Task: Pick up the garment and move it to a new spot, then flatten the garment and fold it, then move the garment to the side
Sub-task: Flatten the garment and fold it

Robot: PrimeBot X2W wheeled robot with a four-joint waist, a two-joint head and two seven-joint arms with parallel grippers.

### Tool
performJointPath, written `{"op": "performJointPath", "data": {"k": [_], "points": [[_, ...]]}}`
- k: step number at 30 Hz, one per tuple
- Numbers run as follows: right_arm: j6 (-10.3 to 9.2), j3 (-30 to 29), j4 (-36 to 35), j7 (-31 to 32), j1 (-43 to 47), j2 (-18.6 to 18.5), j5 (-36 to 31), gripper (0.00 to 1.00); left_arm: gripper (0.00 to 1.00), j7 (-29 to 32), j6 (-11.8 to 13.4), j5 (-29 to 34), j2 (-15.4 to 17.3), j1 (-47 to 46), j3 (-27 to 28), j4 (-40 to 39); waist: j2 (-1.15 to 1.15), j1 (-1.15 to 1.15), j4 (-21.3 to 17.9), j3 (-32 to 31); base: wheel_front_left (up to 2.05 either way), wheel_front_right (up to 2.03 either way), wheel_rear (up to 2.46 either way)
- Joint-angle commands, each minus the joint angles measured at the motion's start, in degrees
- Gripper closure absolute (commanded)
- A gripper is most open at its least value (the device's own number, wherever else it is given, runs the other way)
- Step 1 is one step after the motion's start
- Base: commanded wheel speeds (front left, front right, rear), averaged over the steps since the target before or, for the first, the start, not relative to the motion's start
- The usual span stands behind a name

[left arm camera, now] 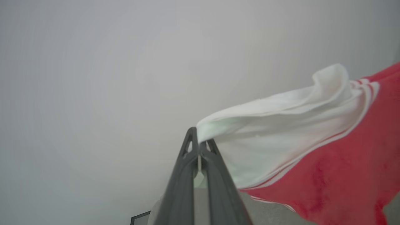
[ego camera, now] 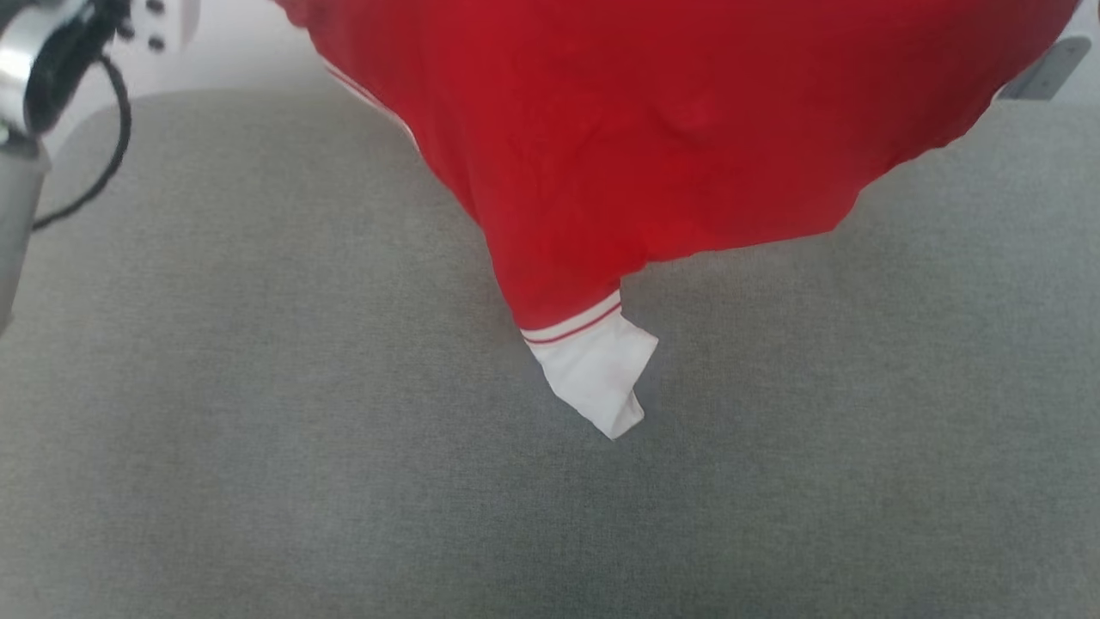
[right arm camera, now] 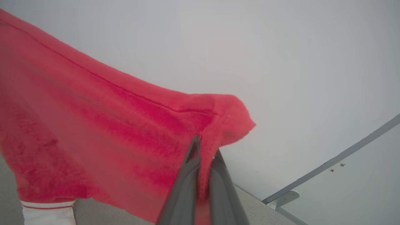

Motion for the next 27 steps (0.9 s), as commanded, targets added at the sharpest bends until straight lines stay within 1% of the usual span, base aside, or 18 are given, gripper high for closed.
{"op": "performJointPath", "data": {"k": [1,2,3,7,9,11,15,16,20,22,23,25,27], "points": [[-0.1,-0.8,1.5,-1.1,-1.0,1.0,-1.0,1.0,1.0,-1.4,0.4,1.0,-0.8,-2.3,0.1,1.5,0.0,0.0,-0.4,1.3,0.0,0.0,0.0],[-0.1,-1.1,2.4,-1.5,-1.3,1.5,-1.5,1.0,1.0,-2.5,0.4,1.5,-1.2,-3.3,-0.1,2.5,0.0,0.0,-0.5,2.0,0.0,0.0,0.0],[-0.1,-1.9,4.8,-2.9,-2.2,3.0,-2.7,1.0,1.0,-5.7,0.8,2.9,-2.4,-5.9,0.0,5.3,0.0,0.0,-0.8,3.8,0.0,0.0,0.0],[-0.1,-3.2,10.9,-6.4,-5.5,6.8,-6.6,1.0,1.0,-13.6,2.2,5.6,-5.2,-11.7,0.1,11.0,0.0,0.0,-1.1,8.0,0.0,0.0,0.0],[-0.1,-3.9,14.3,-9.1,-7.9,8.8,-9.3,1.0,1.0,-18.0,3.0,7.0,-6.4,-15.0,0.3,14.5,0.0,0.0,-1.2,10.2,0.0,0.0,0.0],[-0.1,-4.7,18.3,-12.5,-10.1,10.9,-11.8,1.0,1.0,-22.0,3.9,8.2,-7.7,-18.0,0.4,17.9,0.0,0.0,-1.2,12.3,0.0,0.0,0.0],[-0.11,-5.9,25.6,-20.1,-14.9,14.4,-17.5,1.0,1.0,-30.6,7.0,10.8,-9.5,-24.2,1.1,22.9,0.0,0.0,-1.1,15.9,0.0,0.0,0.0],[-0.11,-5.9,25.6,-20.1,-14.9,14.4,-17.5,1.0,1.0,-30.6,7.0,10.8,-9.5,-24.2,1.1,22.9,0.0,0.0,-1.1,15.9,0.0,0.0,0.0],[-0.12,-7.4,32.8,-29.5,-19.4,17.0,-23.8,1.0,1.0,-39.3,9.9,12.9,-10.4,-30.1,1.9,27.2,0.0,0.0,-0.6,18.7,0.0,0.0,0.0],[-0.12,-8.4,35.9,-32.8,-21.5,18.0,-26.8,1.0,1.0,-44.2,11.1,13.6,-11.0,-32.5,2.4,28.7,0.0,0.0,-0.1,19.8,0.0,0.0,0.0],[-0.12,-8.8,37.4,-33.7,-22.3,18.3,-28.2,1.0,1.0,-46.6,11.4,13.9,-11.2,-33.4,2.4,29.4,0.0,0.0,0.2,20.3,0.0,0.0,0.0],[-0.12,-9.8,39.4,-34.8,-23.5,19.0,-30.6,1.0,1.0,-49.9,11.2,13.2,-12.0,-34.6,2.9,30.4,0.0,0.0,1.0,21.1,0.0,0.0,0.0],[-0.11,-10.1,40.6,-35.1,-22.1,20.1,-31.8,1.0,1.0,-51.1,9.7,12.8,-12.6,-33.5,2.4,31.8,0.0,0.0,1.6,21.3,0.0,0.0,0.0]]}}
